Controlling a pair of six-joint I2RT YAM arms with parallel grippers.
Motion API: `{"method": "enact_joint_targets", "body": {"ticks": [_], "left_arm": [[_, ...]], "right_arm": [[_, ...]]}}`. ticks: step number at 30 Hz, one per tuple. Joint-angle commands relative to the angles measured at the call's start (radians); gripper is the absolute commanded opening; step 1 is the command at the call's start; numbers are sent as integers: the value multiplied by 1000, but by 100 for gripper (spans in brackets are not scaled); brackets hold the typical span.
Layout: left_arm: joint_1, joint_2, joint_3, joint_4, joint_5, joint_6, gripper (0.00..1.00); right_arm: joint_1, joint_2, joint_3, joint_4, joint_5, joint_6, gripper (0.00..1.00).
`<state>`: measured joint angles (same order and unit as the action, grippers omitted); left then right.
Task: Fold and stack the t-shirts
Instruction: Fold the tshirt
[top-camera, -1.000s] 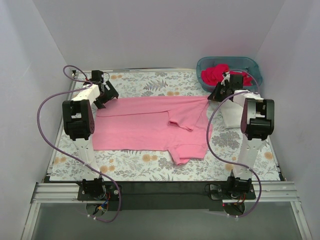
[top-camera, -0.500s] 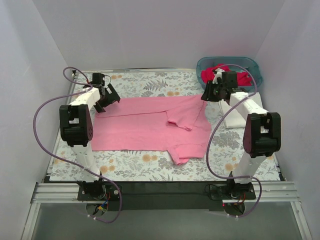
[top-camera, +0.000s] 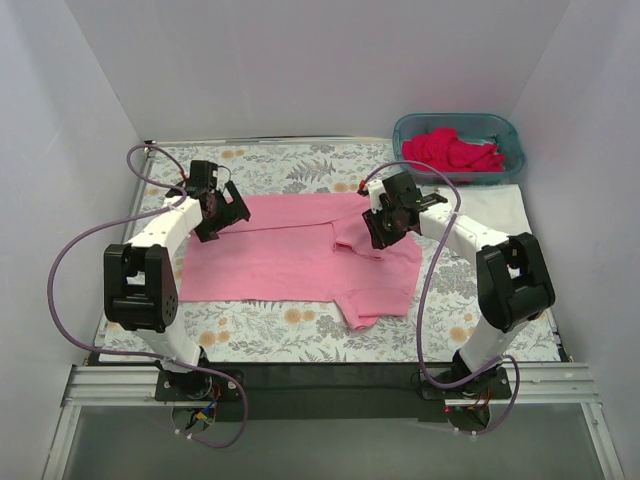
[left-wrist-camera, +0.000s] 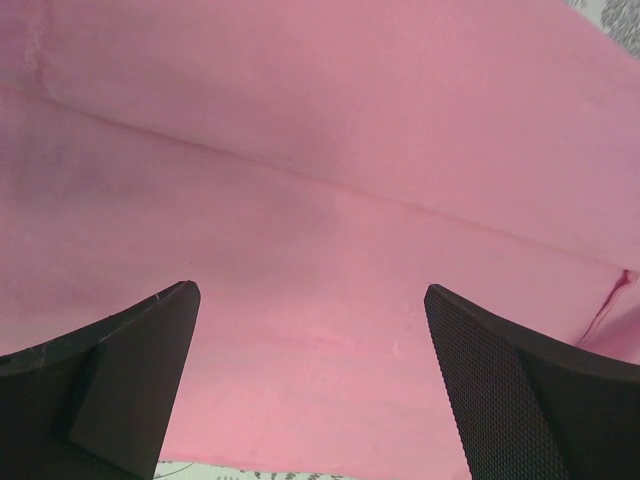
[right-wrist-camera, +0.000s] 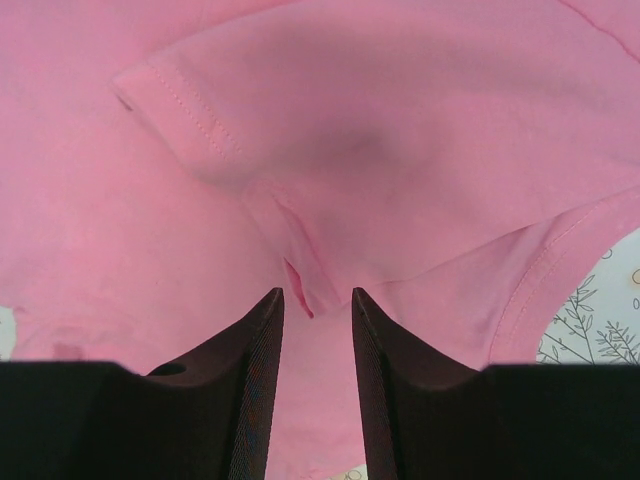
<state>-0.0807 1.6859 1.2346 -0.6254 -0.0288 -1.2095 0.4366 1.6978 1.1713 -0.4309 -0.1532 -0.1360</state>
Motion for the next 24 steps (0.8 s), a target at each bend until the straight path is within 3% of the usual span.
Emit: {"method": "enact_joint_targets", "body": {"ticks": [1,9,16,24], "left_arm": [[-30,-54,-29,-8,13,1,89],[-41,-72,-64,-2,18,7,89],[-44,-78,-80,3,20,7,89],[-45,-80,-90,6,21,7,89]], "right_arm": [[36,11,7,-38,58,-65,35],[122,74,5,-71,147,-86,34],[149,92,1,-75,316,-74,29],[156,89,2,-74,351,-91,29]]}}
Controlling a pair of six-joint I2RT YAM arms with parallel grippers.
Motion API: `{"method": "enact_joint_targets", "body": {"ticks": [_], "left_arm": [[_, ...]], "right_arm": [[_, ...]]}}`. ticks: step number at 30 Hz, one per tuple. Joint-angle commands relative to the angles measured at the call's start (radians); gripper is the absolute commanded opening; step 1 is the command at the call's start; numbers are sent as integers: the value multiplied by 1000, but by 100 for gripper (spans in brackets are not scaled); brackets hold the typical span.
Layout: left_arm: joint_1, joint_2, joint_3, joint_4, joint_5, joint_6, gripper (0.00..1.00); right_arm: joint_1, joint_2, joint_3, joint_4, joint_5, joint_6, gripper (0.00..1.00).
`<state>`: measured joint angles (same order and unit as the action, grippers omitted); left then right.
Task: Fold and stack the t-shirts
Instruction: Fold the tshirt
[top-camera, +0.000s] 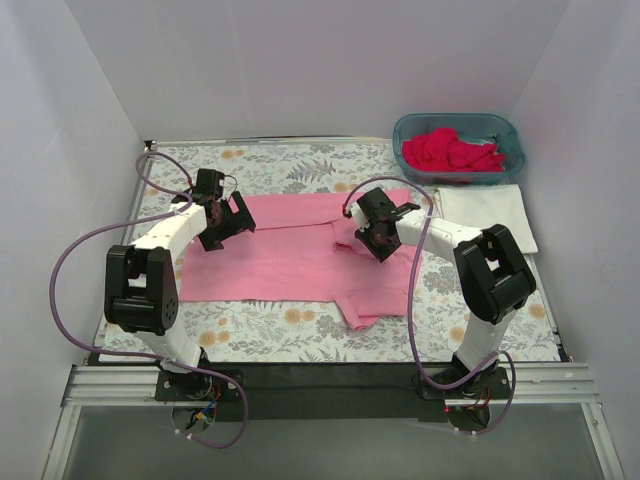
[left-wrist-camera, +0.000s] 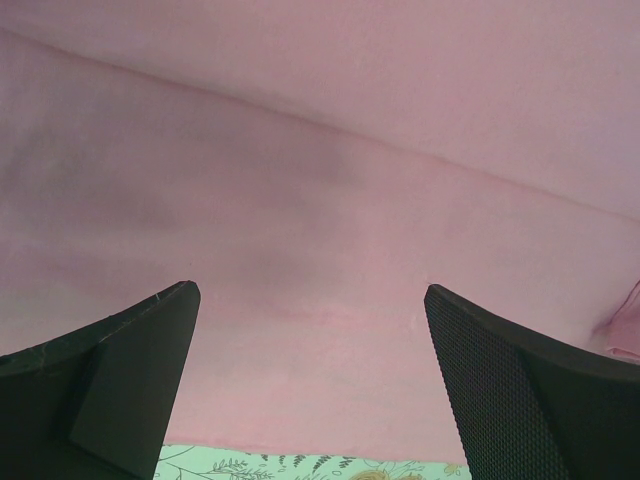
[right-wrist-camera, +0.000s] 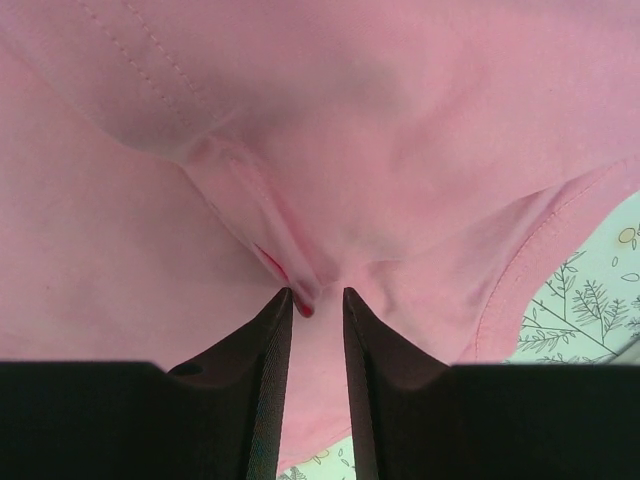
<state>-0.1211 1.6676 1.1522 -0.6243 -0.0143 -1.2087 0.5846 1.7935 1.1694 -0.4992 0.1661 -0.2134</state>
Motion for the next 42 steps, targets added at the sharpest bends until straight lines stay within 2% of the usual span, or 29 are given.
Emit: {"method": "enact_joint_targets", "body": {"ticks": [1,3,9,16,26,32,34,42], "left_arm": [[-3,-62,-9,5,7,6,89],[-5,-63,-11,6,7,8,89],[-5,-62,-17,6,7,8,89],[-3,-60,-22,9,5,9,89],[-5,-58,-34,9,2,12,89],[-5,-58,-42,5,-6,14,89],[-5,-62,-45,5,-10,12,89],[-3,-75,-66,-6,-22,-15,89]], "right_arm": [[8,-3,1,-7,27,-17,29],[12,0,-4,-4,16,-18,26],[20,-28,-19,-21,23,-26,1],[21,-105,-27,-79,114,-38,1],[21,-109,-76,-88,231,-47,1],[21,-82,-88,-94,296,-17,6],[23,-80,-85,-94,276,-8,21],[12,-158,-73,-90,207,74,43]]}}
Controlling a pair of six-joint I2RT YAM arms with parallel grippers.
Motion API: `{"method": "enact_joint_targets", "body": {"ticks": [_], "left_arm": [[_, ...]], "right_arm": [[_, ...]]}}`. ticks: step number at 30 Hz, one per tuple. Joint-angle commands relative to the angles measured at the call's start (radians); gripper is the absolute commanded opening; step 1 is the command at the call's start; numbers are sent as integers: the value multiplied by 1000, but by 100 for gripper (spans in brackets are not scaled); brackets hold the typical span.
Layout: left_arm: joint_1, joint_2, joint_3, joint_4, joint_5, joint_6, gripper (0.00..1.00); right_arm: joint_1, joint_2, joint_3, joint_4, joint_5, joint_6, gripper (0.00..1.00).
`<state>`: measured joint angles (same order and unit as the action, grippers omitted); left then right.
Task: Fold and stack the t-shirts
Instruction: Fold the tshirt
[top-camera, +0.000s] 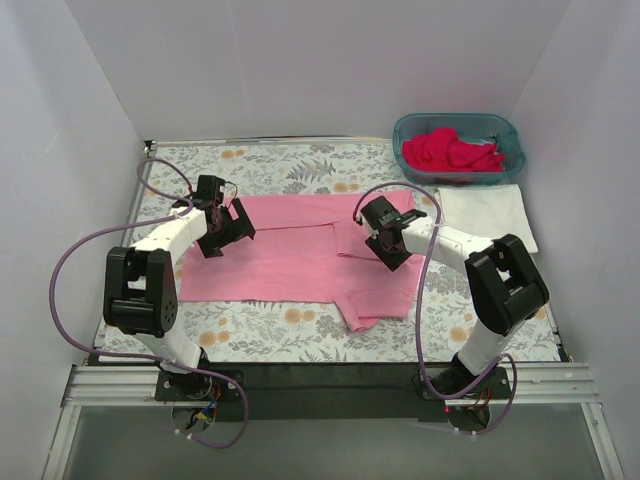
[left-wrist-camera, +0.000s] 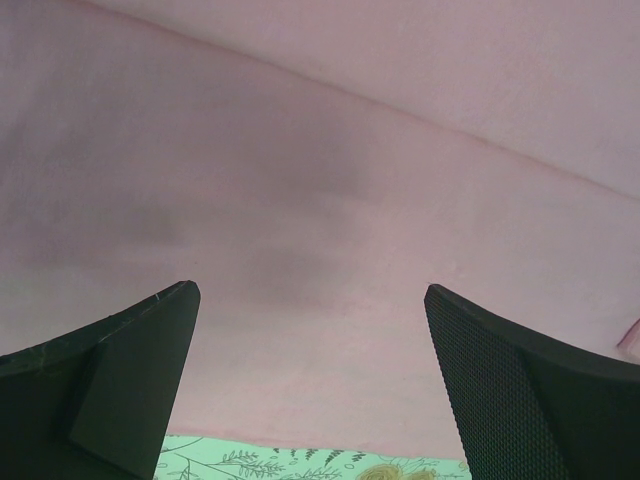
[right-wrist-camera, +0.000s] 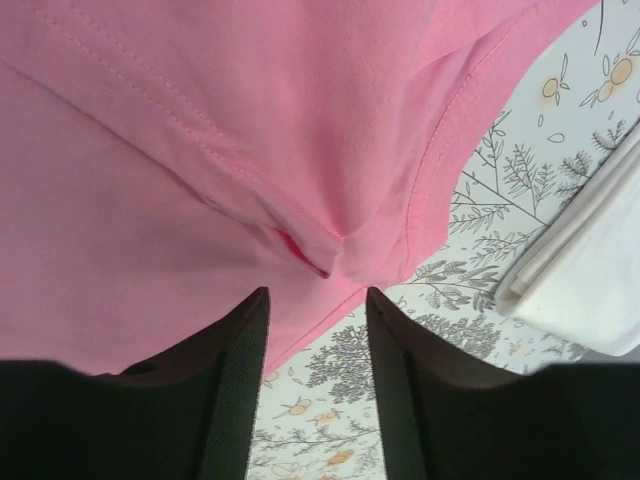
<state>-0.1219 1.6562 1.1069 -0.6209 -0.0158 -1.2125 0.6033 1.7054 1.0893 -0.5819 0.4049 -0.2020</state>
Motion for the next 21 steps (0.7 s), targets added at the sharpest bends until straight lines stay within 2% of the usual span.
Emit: {"method": "enact_joint_targets", "body": {"ticks": [1,6,8,9,14,18,21], "left_arm": [[4,-70,-24,-10,-26,-13,89],[82,-85,-64,-16,-24,-50,89],[120,-102,-77,-19,-35,-62,89],[173,-108,-91,-29,-47,-80,89],[246,-168,-154,-59,-139,-146,87],[329,-236,-206,-97,-168,-212,86],[352,-262,-231,-141,-228,-277,83]], "right_arm": [[-17,-79,7,-4,-46,90,47],[-157,-119,6,31,-257,267,49],[-200,-127,-3,43,-296,311,48],[-212,-136,-11,57,-331,329,48],[-275,-165,-84,96,-394,447,47],[-290,-188,-101,108,-397,454,47],[-301,-196,-97,109,-397,440,47]]}}
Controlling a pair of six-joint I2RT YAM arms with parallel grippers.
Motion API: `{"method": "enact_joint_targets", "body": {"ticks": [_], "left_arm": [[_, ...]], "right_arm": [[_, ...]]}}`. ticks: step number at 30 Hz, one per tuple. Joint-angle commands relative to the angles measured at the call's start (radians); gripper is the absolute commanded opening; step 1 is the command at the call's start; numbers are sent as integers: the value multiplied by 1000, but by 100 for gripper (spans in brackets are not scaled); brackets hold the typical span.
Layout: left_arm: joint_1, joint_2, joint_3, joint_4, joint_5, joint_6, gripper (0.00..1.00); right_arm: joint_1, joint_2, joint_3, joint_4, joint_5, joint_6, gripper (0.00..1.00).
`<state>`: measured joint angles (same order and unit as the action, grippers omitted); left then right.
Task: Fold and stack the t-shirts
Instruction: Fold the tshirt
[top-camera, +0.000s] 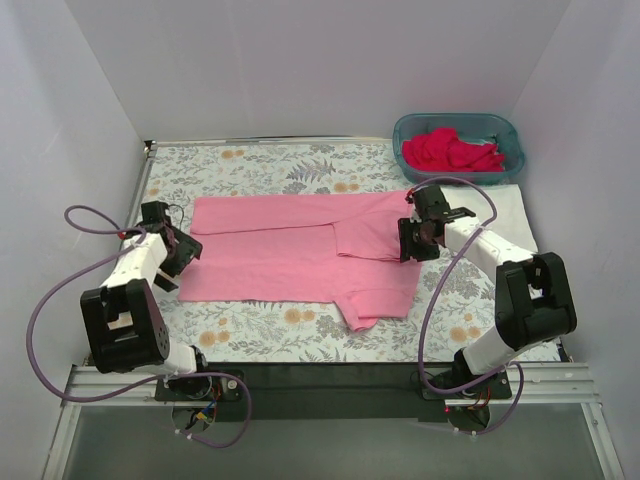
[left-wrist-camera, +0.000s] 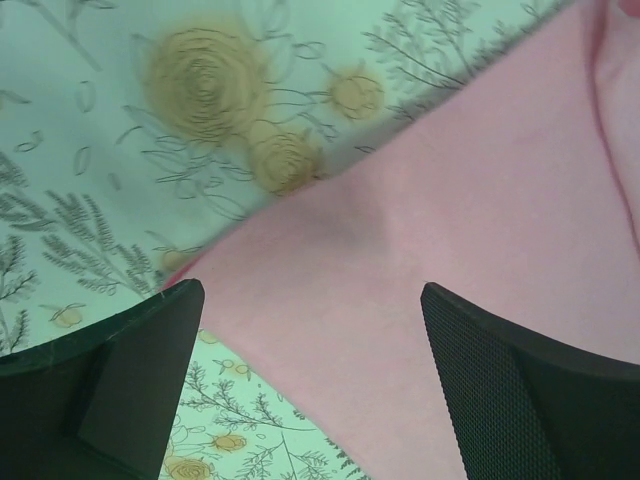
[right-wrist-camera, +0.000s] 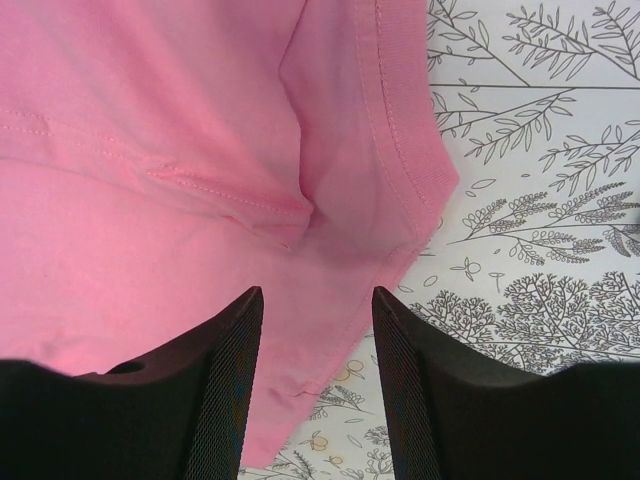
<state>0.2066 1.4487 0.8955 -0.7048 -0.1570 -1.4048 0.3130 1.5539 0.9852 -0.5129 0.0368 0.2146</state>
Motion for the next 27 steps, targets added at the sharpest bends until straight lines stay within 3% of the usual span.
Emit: {"method": "enact_joint_targets", "body": {"ticks": [1,9,16,23,27], "left_arm": [[28,-65,-36,-65,-95,-97,82],[36,-31,-92,-131,-104,-207,82],[36,15,-128,-55,-85,-201,75],[36,71,-161,7,-30,-175,57],[34,95,-170,27,-19,-161,38]], "right_arm": [[-14,-43,10,40,-29,22,47],[-26,-22,59,37,-64,-23,47],[-29,-43,53,37,-68,-58,46],[-31,-89,18,31,-46,-66,46],[-32,-113,1,-12,-14,-43,45]]}}
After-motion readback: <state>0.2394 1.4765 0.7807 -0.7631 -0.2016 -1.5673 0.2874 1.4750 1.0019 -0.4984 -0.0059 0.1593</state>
